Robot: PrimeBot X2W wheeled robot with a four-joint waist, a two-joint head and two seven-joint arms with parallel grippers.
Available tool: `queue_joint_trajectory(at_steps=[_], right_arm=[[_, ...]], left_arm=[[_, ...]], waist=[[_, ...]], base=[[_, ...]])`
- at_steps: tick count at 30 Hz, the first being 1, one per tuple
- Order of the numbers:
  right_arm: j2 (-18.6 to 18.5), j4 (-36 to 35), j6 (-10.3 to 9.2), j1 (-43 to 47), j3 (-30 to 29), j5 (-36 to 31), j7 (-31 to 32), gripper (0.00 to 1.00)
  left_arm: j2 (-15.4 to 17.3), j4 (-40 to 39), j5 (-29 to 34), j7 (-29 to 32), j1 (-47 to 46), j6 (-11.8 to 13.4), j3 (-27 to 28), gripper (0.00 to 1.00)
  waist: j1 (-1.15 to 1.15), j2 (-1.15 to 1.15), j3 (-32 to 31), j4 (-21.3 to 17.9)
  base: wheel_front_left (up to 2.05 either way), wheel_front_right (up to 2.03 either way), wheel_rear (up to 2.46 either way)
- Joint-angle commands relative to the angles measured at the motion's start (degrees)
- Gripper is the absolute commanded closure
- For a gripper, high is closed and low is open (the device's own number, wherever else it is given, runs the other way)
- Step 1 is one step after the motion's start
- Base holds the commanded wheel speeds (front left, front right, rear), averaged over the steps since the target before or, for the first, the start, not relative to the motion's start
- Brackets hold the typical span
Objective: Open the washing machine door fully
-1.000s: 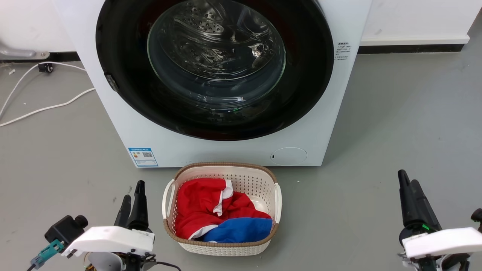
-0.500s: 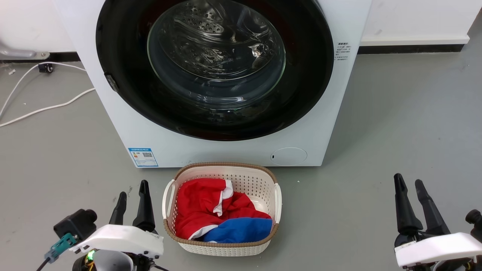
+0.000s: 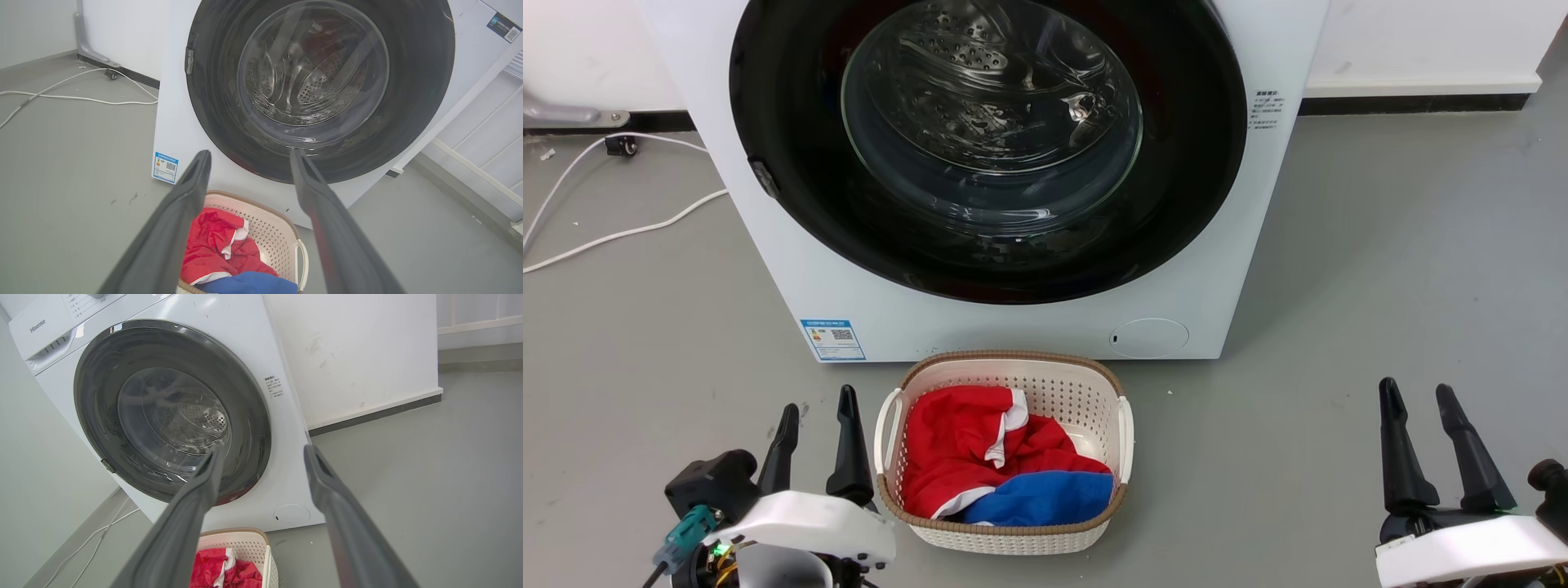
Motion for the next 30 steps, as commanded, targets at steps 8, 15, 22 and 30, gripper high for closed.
queue_joint_trajectory(at_steps=[8, 15, 22, 30], right_arm=[[-0.03, -2.14, 0.13, 0.74, -0.19, -5.38, -1.57, 0.00], [-0.01, -2.89, 0.13, 1.61, -0.39, -8.43, -2.53, 0.00], [0.01, -3.33, 0.13, 2.42, -0.48, -11.18, -3.44, 0.00], [0.04, -3.65, 0.13, 3.29, -0.29, -13.37, -4.43, 0.00]], left_arm=[[0.56, -1.40, 4.96, -1.63, 0.57, 0.68, -1.16, 0.00], [0.15, -1.49, 8.23, -2.64, 1.40, 0.45, -1.30, 0.00], [-0.48, -1.29, 11.69, -3.60, 2.13, -0.08, -1.02, 0.00], [-1.63, -0.84, 14.97, -4.63, 2.90, -1.49, 0.05, 0.00]], waist=[[0.00, 0.00, -0.03, 0.02], [0.00, 0.00, -0.15, 0.05], [0.00, 0.00, -0.16, 0.13], [0.00, 0.00, -0.20, 0.23]], base=[[0.00, 0.00, 0.00], [0.00, 0.00, 0.00], [0.00, 0.00, 0.00], [0.00, 0.00, 0.00]])
